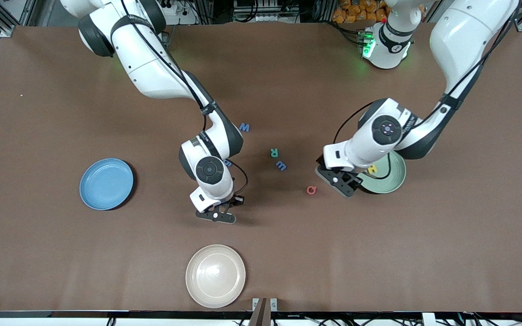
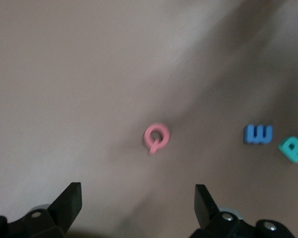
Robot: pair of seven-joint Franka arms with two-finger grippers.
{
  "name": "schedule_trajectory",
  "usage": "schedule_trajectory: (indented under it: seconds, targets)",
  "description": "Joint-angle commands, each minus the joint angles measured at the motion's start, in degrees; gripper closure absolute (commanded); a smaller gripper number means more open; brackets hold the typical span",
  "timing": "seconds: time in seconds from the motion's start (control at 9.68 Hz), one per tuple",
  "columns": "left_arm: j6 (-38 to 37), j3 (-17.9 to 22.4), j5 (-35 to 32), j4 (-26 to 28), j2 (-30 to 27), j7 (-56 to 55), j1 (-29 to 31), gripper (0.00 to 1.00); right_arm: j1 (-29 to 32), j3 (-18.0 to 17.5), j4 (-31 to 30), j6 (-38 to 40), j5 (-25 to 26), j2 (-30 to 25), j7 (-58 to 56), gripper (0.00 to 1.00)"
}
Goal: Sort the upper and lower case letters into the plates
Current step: 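Carry the H to the green plate while the right gripper grasps the m, then grasp the pink Q with the left gripper while the right gripper places the m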
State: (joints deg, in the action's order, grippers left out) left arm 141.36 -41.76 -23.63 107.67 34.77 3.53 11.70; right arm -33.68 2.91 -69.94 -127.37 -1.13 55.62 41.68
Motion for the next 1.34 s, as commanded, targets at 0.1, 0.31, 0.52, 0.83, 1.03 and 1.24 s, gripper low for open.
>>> schedule_trajectory:
  seconds: [0.1,0.31,0.52,0.83,1.03,1.24]
  targets:
    - [5.03,2.90,-9.75,-3.78,6.60,-2.28,-6.41,0.00,1.42,0.16,-0.18,1.86,-0.37,-2.78,-0.01,1.00]
    - [9.71,12.61,-13.27,-3.69,7.76,-10.01,-14.39,0.00,5.54,0.25,-2.29,7.02,-0.28,-6.74,-5.60,1.00]
    - [9.90,14.33,-13.20,-3.87,9.25,-9.94,-14.35,0.00,9.49,0.51,-8.68,8.02,0.33,-12.35,-13.33,1.00]
    - [9.90,14.42,-12.50,-3.96,9.70,-10.29,-14.34,0.02,17.74,0.78,-24.84,7.67,0.60,-24.66,-29.58,1.00]
    - [9.98,14.42,-12.41,-5.79,10.40,-11.95,-15.91,0.07,22.67,0.78,-33.90,7.49,6.28,-30.28,-33.31,1.00]
    - [9.90,14.42,-12.49,-6.33,10.67,-12.49,-16.19,0.14,27.76,0.87,-38.05,6.97,6.75,-32.68,-39.62,1.00]
